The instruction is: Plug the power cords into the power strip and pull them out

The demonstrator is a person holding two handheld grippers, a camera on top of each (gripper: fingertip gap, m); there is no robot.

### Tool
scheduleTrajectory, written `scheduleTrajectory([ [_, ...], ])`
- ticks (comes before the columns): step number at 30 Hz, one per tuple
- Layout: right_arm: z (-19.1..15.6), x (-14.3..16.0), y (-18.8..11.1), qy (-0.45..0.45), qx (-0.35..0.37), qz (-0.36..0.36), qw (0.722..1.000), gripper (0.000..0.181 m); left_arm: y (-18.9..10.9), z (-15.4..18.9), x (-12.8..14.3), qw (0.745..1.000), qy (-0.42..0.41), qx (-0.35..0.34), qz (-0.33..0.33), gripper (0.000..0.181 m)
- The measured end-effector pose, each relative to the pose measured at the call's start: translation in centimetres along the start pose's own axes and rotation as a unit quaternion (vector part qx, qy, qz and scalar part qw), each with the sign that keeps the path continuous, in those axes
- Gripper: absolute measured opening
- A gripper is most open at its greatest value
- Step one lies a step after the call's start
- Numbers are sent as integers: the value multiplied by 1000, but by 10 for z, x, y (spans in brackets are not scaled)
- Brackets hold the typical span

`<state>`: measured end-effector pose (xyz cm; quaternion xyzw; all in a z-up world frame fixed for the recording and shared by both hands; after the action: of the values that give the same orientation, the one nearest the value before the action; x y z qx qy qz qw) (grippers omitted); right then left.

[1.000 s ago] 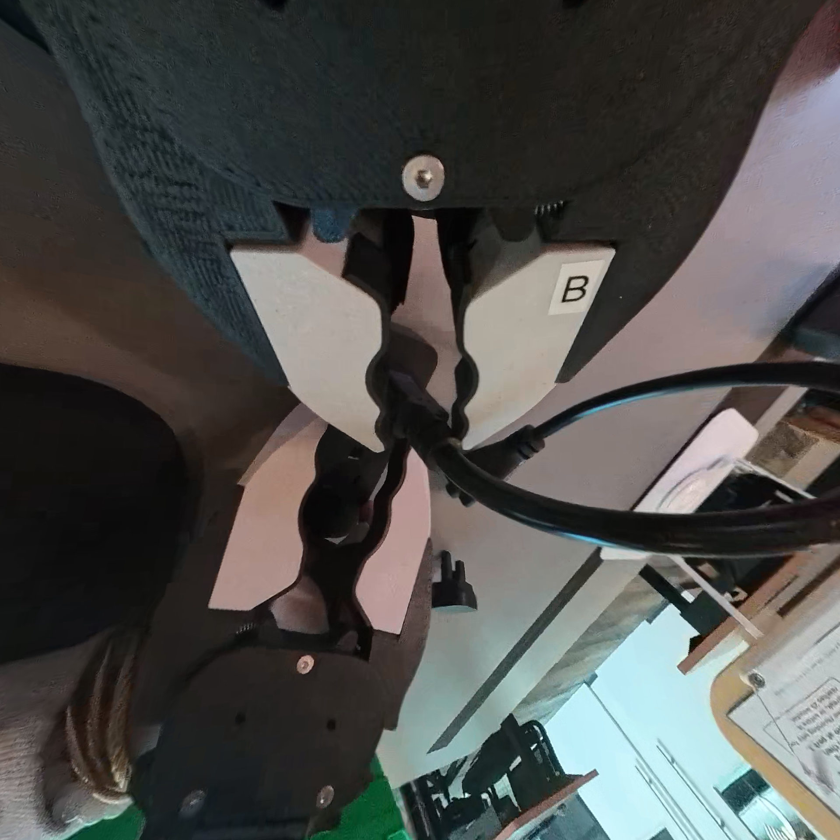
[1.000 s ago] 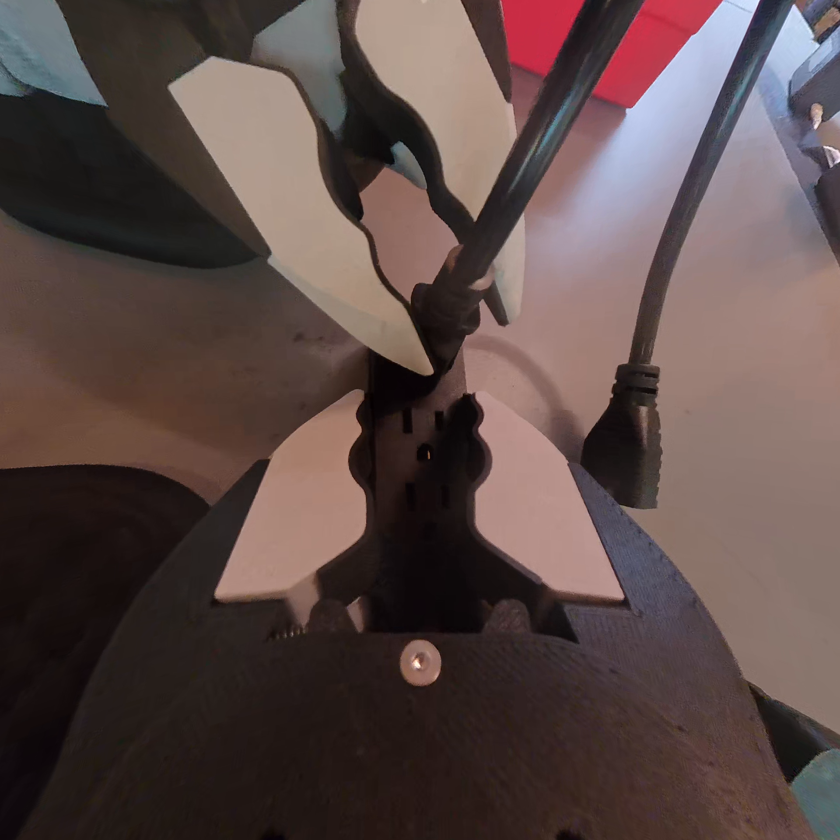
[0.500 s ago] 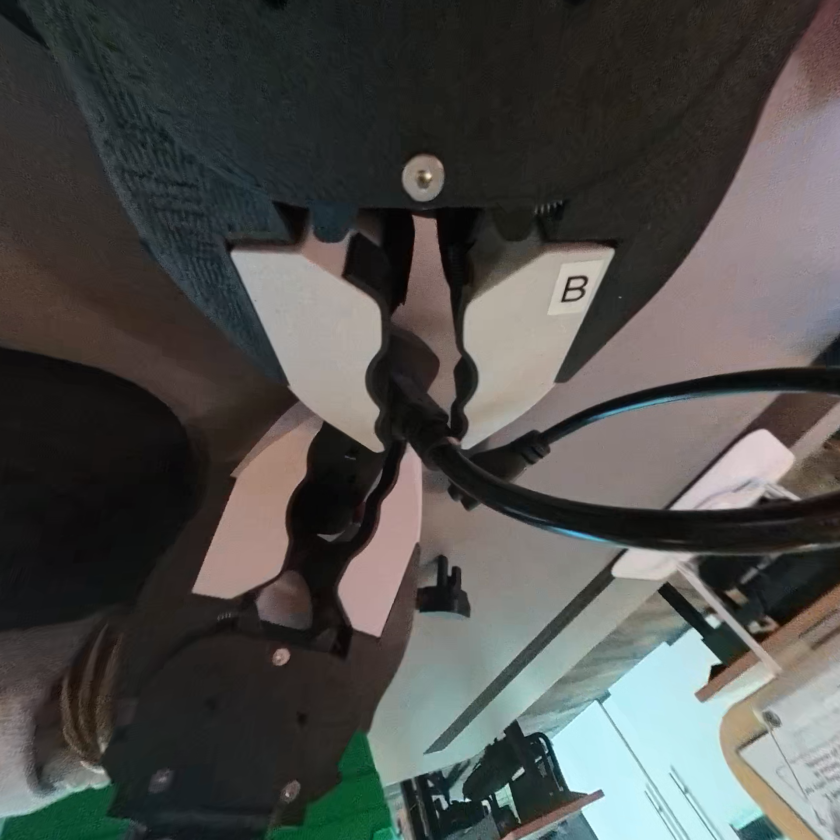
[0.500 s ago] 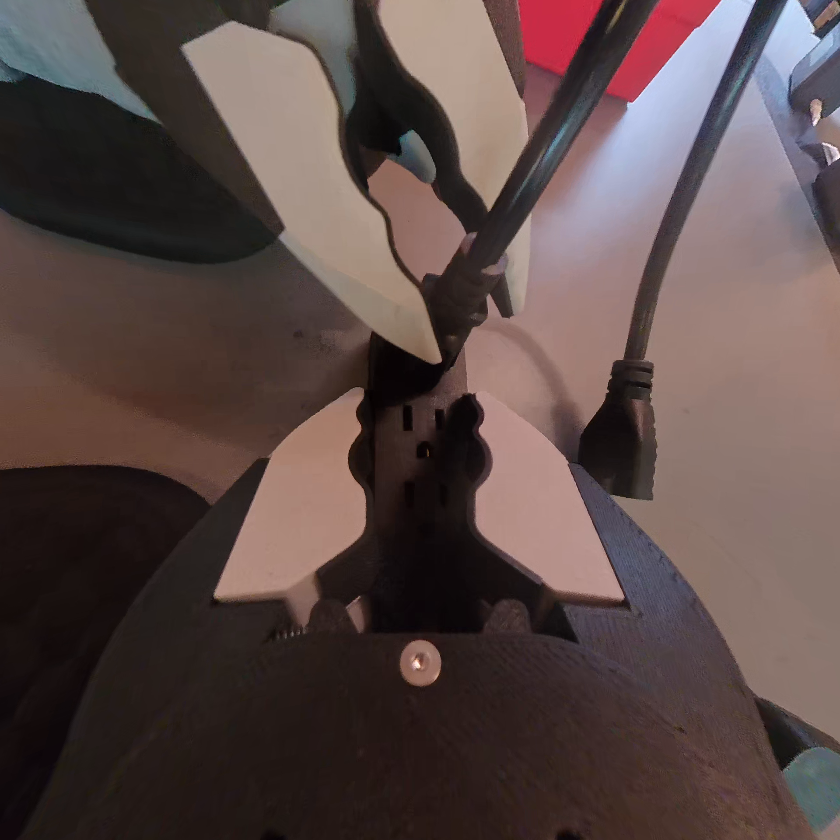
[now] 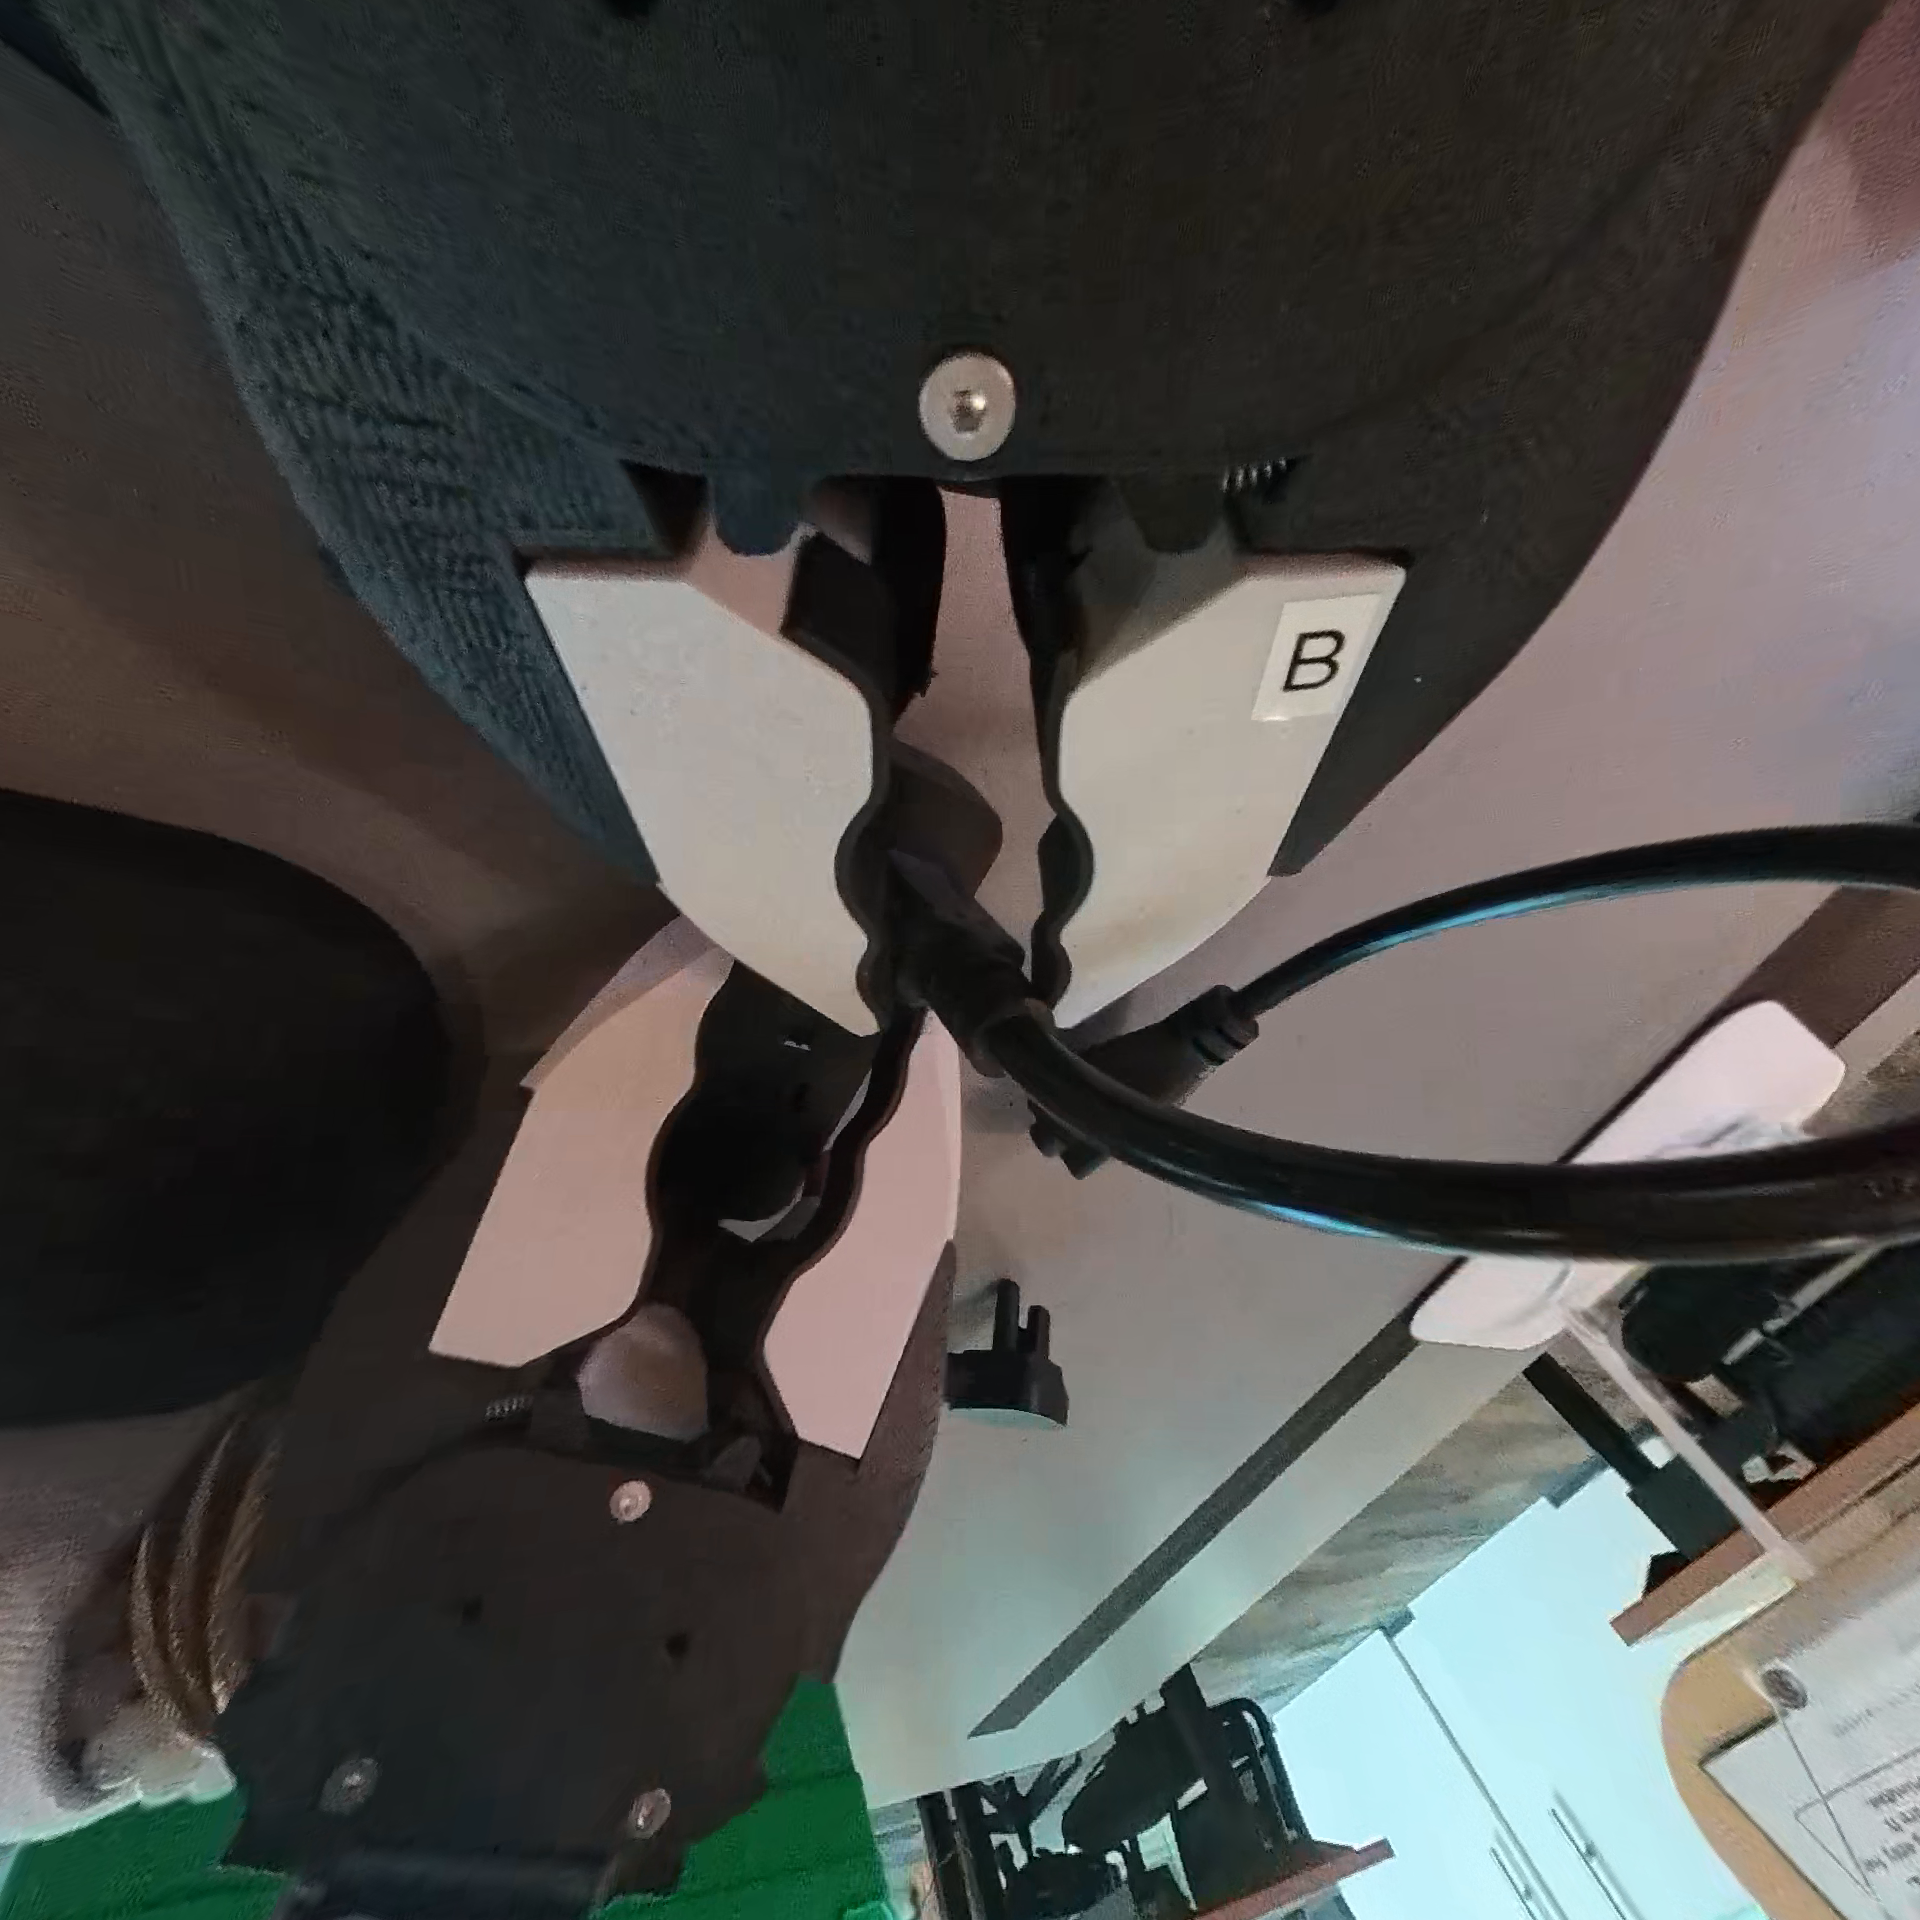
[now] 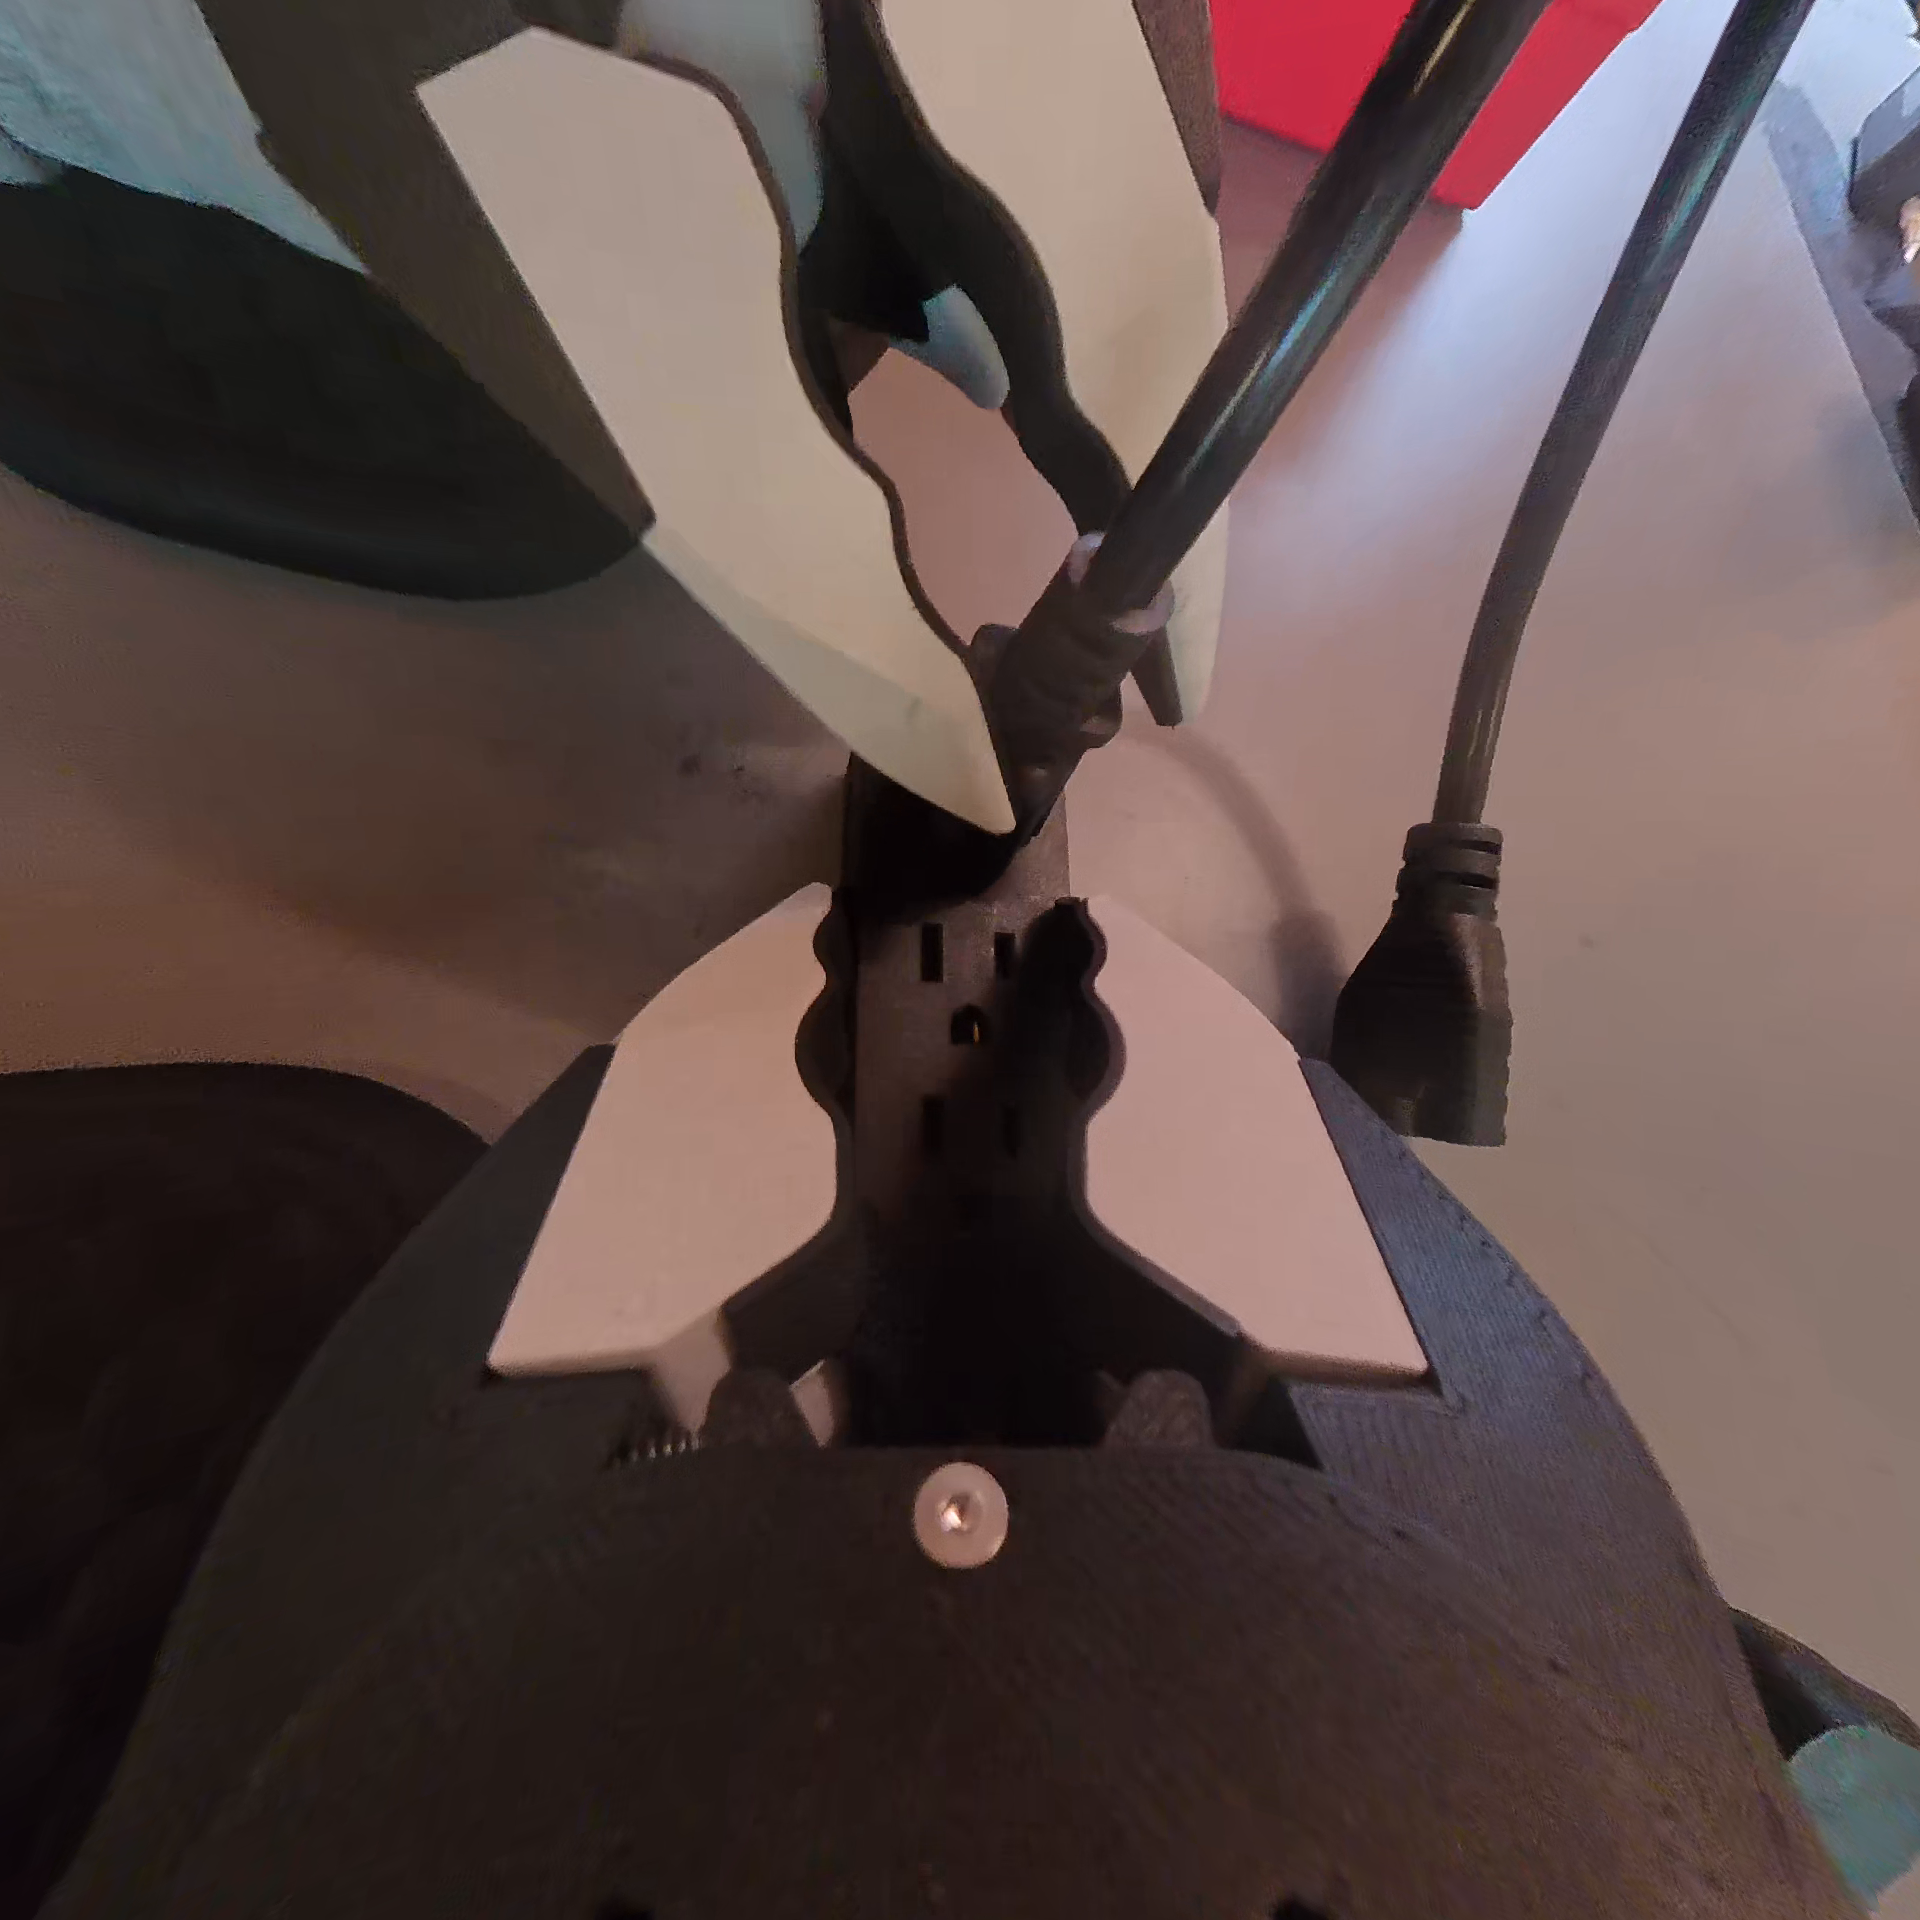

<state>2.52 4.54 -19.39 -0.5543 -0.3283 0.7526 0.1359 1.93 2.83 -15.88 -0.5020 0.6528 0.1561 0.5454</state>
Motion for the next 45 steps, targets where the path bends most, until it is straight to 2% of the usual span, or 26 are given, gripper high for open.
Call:
scheduleTrajectory([
  [4, -3, 0, -1, -7, -14, 0, 1000, 42, 1, 8, -4, 997, 73, -13, 13, 25],
  [7, -5, -1, -3, -10, -13, 5, 1000, 42, -2, 11, -7, 996, 90, -10, 25, 26],
  [13, 1, -1, 2, 2, -1, -6, 1000, 42, -1, -3, 1, 1000, -3, -10, -6, 25],
  [23, -4, -1, -4, -26, 10, 23, 999, 41, -2, 10, -4, 997, 66, 0, 28, 27],
  [27, 2, -18, -11, -16, 31, 56, 998, 56, -1, 8, -4, 998, 62, -4, 29, 27],
  [30, 4, -8, -1, 4, 11, 15, 1000, 60, 0, 10, -5, 998, 59, 0, 33, 27],
  [32, 1, -3, 4, -4, -3, -16, 1000, 44, 1, 10, -5, 998, 57, 0, 35, 27],
  [37, 1, -2, 6, 13, -15, -20, 1000, 44, 0, 7, -3, 999, 39, 3, 14, 26],
  [41, 3, -2, 6, 20, -17, -28, 999, 44, 0, 3, -1, 1000, -7, 21, 4, 26],
  [45, 2, -3, 8, 13, -11, -40, 999, 44, 1, 6, -2, 1000, 24, 15, 6, 25],
])
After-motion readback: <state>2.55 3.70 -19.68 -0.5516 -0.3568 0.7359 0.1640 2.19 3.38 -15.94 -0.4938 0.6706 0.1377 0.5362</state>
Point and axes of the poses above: each gripper's, where its closed fingertips meet, y out along the fingers, x out of its underside, z = x × y across the jaws, the point moved 1 cm from there along -y, back along the fingers, and after that the axes turned 7 degrees about -x, right-handed, at the moved point
